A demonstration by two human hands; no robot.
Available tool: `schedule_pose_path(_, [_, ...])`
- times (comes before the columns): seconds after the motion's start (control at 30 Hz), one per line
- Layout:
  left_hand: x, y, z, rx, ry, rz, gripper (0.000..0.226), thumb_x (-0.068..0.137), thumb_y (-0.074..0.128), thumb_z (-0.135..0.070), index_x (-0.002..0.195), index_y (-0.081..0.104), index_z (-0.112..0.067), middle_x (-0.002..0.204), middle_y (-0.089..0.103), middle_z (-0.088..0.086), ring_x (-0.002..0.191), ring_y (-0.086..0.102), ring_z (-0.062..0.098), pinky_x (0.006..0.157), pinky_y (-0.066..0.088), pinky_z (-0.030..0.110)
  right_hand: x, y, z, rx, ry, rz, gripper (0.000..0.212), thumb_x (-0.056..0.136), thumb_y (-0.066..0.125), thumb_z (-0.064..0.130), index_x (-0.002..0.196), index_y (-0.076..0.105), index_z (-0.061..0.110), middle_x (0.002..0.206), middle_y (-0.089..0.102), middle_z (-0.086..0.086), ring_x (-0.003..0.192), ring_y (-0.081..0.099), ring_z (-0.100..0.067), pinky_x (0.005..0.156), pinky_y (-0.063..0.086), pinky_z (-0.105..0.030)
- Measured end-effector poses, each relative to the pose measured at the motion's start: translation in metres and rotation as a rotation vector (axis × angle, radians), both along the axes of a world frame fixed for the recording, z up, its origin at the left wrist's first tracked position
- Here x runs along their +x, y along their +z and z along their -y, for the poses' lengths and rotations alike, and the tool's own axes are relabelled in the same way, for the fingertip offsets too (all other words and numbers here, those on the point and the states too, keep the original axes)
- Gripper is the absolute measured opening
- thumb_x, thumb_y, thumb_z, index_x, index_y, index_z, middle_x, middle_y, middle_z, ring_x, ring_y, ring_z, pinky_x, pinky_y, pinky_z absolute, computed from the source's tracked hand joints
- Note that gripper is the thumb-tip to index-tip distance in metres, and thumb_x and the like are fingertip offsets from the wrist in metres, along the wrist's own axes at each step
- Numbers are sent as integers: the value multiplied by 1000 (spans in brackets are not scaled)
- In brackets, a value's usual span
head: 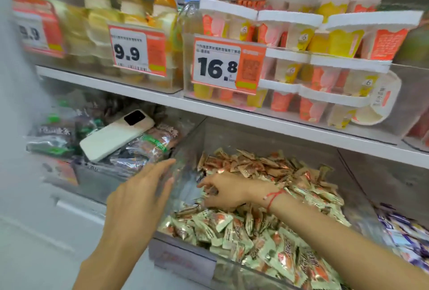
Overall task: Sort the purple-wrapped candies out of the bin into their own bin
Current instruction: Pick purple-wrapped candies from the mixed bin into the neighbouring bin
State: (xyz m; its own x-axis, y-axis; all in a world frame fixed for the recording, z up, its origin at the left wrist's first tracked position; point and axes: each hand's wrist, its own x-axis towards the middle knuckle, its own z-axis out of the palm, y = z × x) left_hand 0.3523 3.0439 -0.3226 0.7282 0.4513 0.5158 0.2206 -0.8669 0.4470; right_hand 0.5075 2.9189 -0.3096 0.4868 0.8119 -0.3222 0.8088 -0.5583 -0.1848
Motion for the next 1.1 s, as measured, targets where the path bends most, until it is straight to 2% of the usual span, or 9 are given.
schedule_pose_path(0.1, [3,-2,-1,32,-12,0,34,91,59,-30,125,58,-35,106,68,-9,76,67,23,51,49,34,-9,9,-12,-182,22,-214,67,96,57,33,151,24,14,155,28,-10,142,29,-29,108,29,-29])
schedule_pose_path(0.17, [4,-4,-2,59,-16,2,33,91,59,-30,124,59,-33,105,68,-9,73,67,23,49,48,34,-16,22,-7,-166,-16,-346,68,87,63,19,143,33,-6,135,44,-28,135,39,-36,98,34,-28])
schedule_pose_path(0.27, [3,-5,-4,87,-2,-10,33,92,56,-31,125,57,-34,107,67,-12,72,67,21,49,48,32,-16,14,-5,-67,83,-361,3,88,61,9,89,63,11,81,63,2,72,58,11,73,41,-5])
schedule_pose_path(0.3, [3,-5,-4,79,-6,-11,33,93,54,-32,126,56,-35,108,66,-13,74,67,21,50,49,33,-22,11,-1,-32,92,-293,9,93,58,8,85,62,10,81,67,9,70,55,14,72,39,-1])
schedule_pose_path(0.4, [2,-5,-5,93,-25,-7,34,94,56,-28,127,57,-31,108,67,-10,71,67,22,48,49,33,-20,0,23,75,247,-106,32,95,57,31,127,57,30,128,57,15,114,50,1,102,39,-23])
schedule_pose_path(0.47, [2,-5,-5,100,-24,3,34,94,57,-25,128,57,-28,109,67,-7,72,67,24,49,48,33,-22,3,48,71,283,-50,30,98,49,40,127,56,39,132,52,21,122,43,4,110,31,-32])
schedule_pose_path(0.67, [4,-11,-1,50,-13,7,36,98,47,-26,134,50,-27,119,62,-6,85,66,26,59,51,38,-29,21,112,-79,255,-162,34,97,37,52,128,53,48,142,35,37,134,5,23,115,-9,-25])
schedule_pose_path(0.87, [5,-13,2,62,4,14,34,96,50,-22,129,56,-23,114,65,-3,78,67,25,52,42,31,-23,31,67,258,101,-152,24,95,55,36,115,68,30,115,67,18,104,59,7,93,47,-19])
schedule_pose_path(1.1, [5,-14,-2,68,-23,50,34,95,53,-26,128,56,-28,109,64,-9,78,67,19,48,46,32,27,-46,-22,3,116,89,29,91,61,29,111,66,10,112,64,-11,94,56,-22,77,47,-32])
